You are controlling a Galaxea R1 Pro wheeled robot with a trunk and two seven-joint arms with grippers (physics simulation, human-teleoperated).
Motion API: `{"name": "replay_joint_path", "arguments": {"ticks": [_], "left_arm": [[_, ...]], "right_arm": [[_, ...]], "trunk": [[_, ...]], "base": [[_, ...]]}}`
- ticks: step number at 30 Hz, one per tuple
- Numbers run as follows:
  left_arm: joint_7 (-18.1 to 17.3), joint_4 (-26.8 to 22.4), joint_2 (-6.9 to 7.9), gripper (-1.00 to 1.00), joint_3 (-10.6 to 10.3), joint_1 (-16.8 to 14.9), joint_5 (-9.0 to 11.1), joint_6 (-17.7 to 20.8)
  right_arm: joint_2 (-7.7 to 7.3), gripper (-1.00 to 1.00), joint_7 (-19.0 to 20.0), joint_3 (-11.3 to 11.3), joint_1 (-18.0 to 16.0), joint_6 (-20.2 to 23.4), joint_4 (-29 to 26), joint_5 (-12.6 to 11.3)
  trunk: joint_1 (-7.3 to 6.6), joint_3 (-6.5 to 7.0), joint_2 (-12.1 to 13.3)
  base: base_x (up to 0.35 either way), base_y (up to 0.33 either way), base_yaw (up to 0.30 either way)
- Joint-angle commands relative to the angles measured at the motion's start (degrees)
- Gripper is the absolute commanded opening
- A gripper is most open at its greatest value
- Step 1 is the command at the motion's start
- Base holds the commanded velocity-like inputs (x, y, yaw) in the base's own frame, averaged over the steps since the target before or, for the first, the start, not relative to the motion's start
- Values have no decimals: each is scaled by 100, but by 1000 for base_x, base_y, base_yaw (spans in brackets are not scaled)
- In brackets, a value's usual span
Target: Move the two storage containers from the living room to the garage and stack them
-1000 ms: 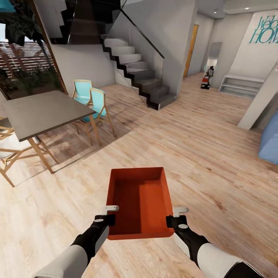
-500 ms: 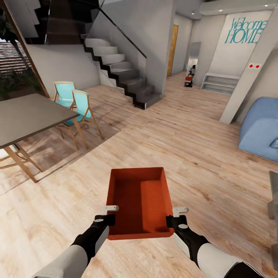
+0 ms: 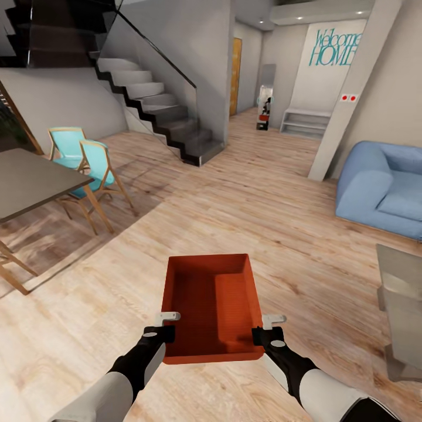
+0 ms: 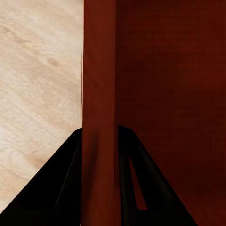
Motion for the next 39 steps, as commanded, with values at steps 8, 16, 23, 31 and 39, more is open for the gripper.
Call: {"name": "replay_joint_path", "arguments": {"ticks": [8, 16, 23, 31, 39], "left_arm": [[49, -34, 78, -100, -1, -4, -40, 40], [47, -34, 78, -100, -1, -4, -40, 40], [49, -34, 78, -100, -1, -4, -40, 40], [45, -9, 7, -100, -19, -4, 3, 31], [12, -16, -57, -100, 220, -4, -265, 31]], "right_arm": [[-81, -100, -48, 48, -5, -18, 296, -114], [-81, -100, -48, 48, -5, -9, 296, -114], [-84, -100, -48, 48, -5, -9, 296, -114], [-28, -100, -8, 55, 1, 36, -94, -40], [-109, -100, -4, 57, 4, 67, -182, -63]], "trunk": [[1, -6, -5], [1, -6, -5], [1, -6, -5], [1, -6, -5], [1, -6, -5]], "base": [[0, 0, -242], [191, 0, -45], [321, 0, 0], [161, 0, 0], [0, 0, 0]]}}
